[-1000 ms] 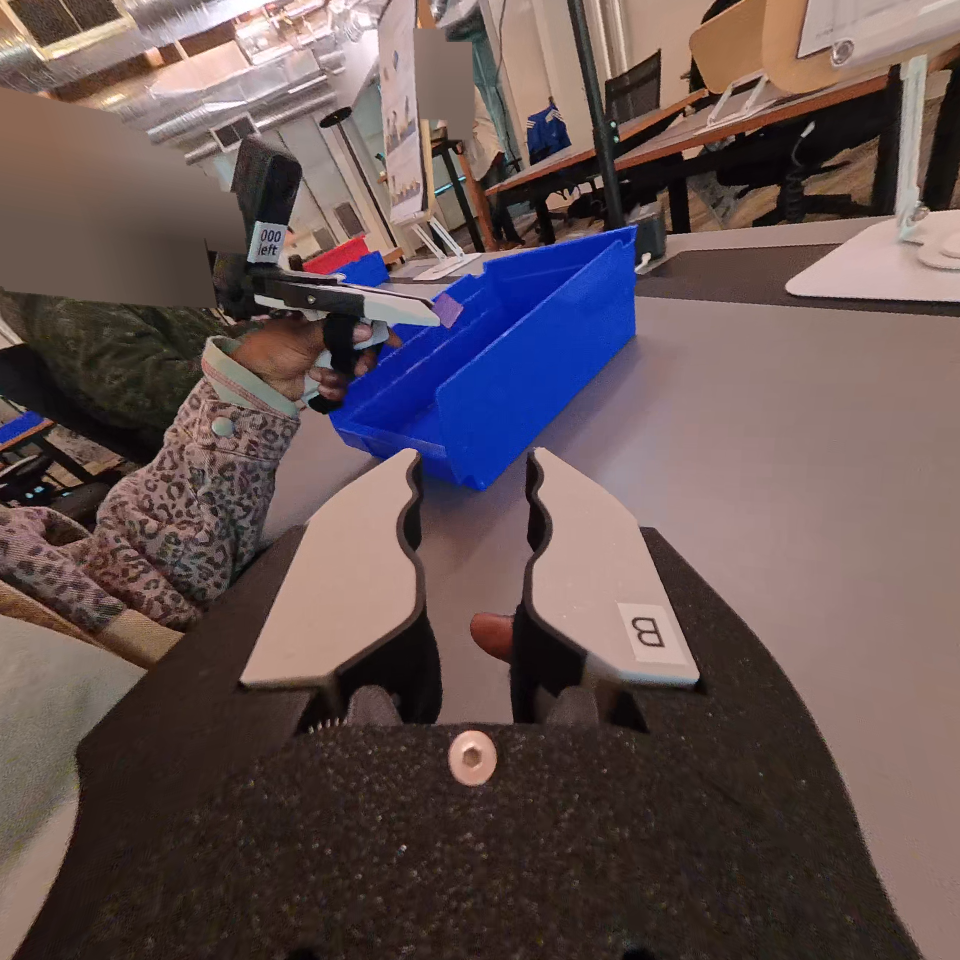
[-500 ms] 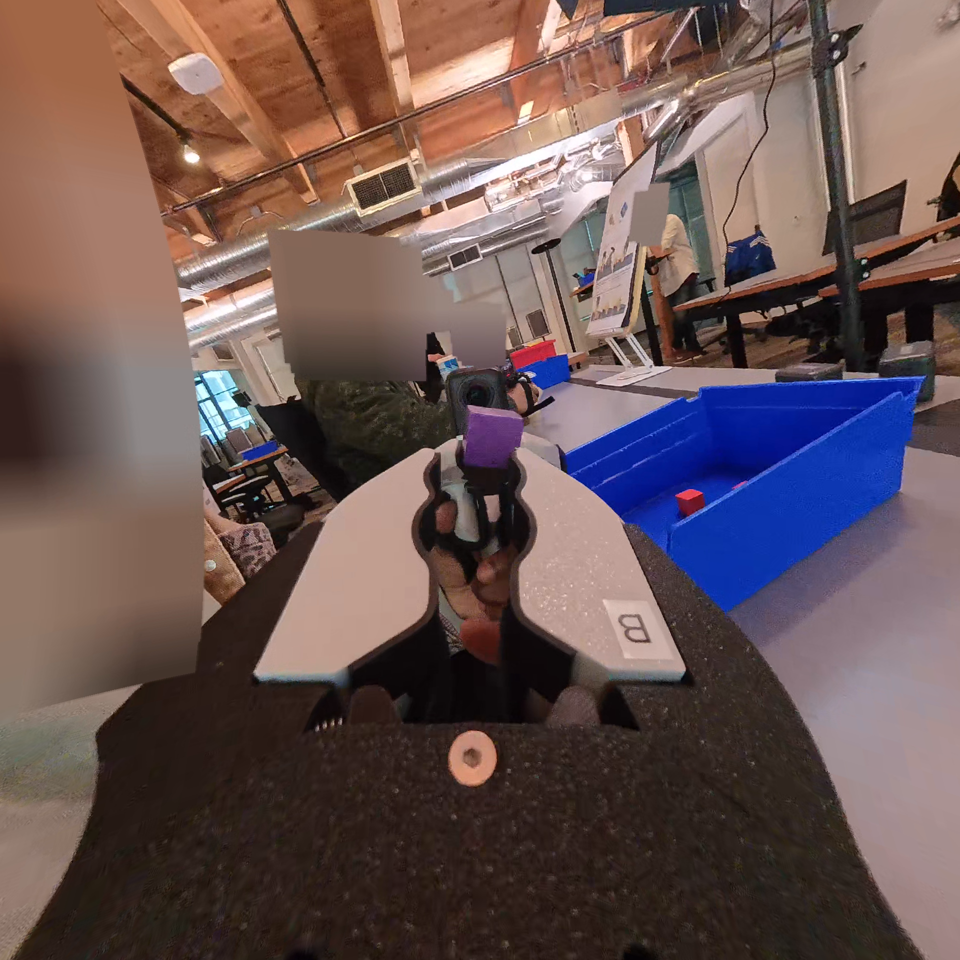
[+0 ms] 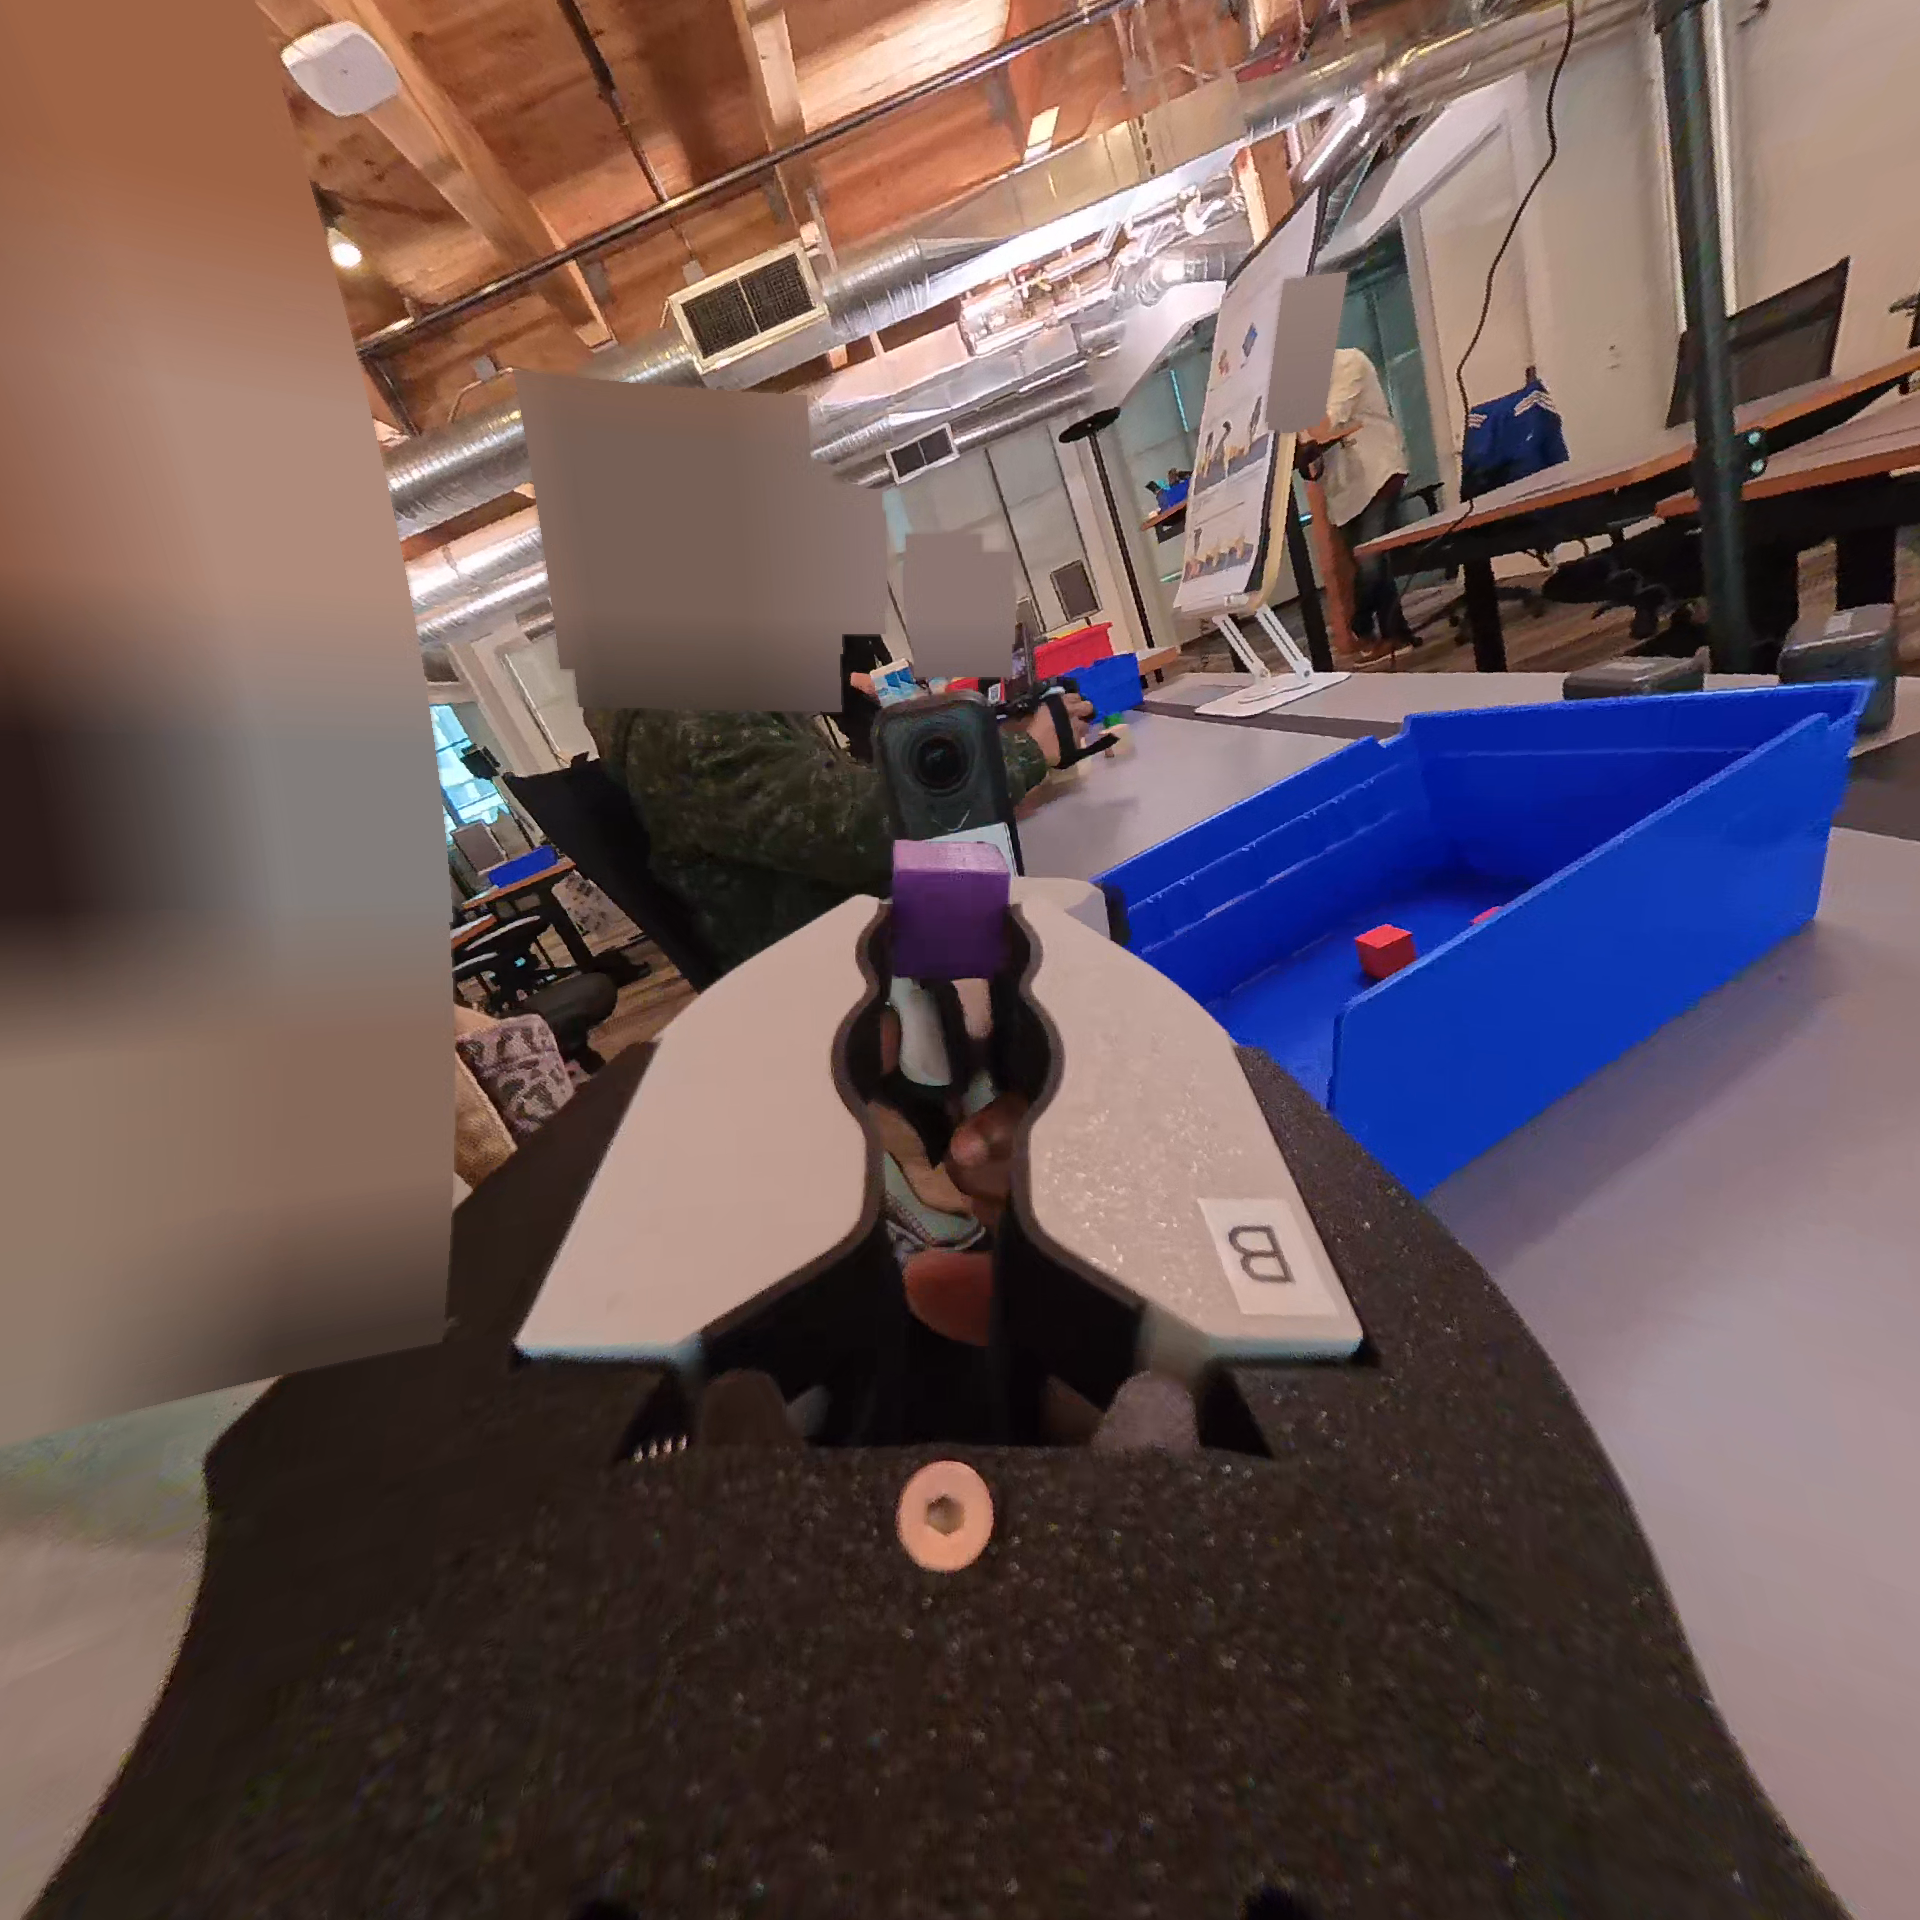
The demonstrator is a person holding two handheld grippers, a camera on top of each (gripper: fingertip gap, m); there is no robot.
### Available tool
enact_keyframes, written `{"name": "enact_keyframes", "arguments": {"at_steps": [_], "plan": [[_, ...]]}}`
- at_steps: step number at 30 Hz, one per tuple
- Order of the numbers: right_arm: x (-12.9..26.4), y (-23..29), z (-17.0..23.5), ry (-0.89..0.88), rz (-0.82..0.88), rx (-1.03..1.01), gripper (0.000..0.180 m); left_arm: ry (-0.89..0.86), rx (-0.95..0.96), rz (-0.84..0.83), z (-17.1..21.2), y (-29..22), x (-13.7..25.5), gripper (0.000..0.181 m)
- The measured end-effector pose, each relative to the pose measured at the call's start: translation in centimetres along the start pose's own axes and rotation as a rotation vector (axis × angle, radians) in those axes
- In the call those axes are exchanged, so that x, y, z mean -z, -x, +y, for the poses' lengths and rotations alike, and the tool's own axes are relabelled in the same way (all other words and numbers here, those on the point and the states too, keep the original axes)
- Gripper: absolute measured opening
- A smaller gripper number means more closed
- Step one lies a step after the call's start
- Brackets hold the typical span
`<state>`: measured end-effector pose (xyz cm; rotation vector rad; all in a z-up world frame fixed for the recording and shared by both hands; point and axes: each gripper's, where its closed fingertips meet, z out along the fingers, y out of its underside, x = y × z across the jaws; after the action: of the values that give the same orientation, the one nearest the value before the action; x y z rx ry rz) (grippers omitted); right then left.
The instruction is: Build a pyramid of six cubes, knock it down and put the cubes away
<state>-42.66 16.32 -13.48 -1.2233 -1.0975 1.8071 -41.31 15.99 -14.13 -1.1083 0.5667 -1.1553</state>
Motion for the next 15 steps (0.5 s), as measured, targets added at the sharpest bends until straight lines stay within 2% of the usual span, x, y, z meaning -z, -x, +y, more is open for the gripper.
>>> {"name": "enact_keyframes", "arguments": {"at_steps": [2,4,6,8,11,15], "plan": [[0.3,-0.5,0.1,0.082,0.022,0.050,0.020,0.037,-0.009,-0.021,0.4,0.4,0.1,0.020],[1.0,-1.2,-0.1,0.233,0.049,0.143,0.020,0.090,-0.092,-0.117,0.9,1.4,0.7,0.038],[2.7,-4.0,1.0,0.529,0.163,0.285,0.020,0.145,-0.268,-0.289,0.8,3.0,1.8,0.045],[4.9,-7.1,3.4,0.891,0.246,0.424,0.020,0.159,-0.387,-0.435,0.1,4.3,3.0,0.035],[6.8,-9.8,7.0,1.270,0.232,0.498,0.020,0.138,-0.351,-0.497,-0.2,5.1,4.0,0.034],[7.6,-12.7,10.0,1.485,0.236,0.536,0.020,0.163,-0.328,-0.522,0.2,5.6,4.4,0.036]]}}
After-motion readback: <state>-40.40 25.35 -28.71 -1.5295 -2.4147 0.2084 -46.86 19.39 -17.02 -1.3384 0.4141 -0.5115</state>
